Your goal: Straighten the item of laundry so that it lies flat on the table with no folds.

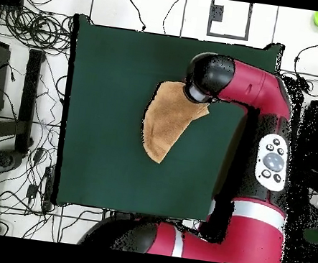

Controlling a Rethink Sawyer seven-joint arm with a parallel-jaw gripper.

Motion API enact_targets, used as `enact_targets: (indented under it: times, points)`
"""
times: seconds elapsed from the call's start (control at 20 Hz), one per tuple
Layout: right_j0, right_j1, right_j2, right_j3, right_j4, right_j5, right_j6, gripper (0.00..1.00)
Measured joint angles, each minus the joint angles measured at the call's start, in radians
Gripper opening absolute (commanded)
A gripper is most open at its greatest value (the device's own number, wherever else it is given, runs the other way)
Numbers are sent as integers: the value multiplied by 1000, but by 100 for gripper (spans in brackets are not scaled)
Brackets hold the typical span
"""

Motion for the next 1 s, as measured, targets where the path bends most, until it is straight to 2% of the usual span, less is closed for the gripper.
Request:
enact_targets:
  times: [0.3,1.0]
  points:
    - [39,-34,0,8,26,0,0,0]
    - [70,-79,0,50,65,0,0,0]
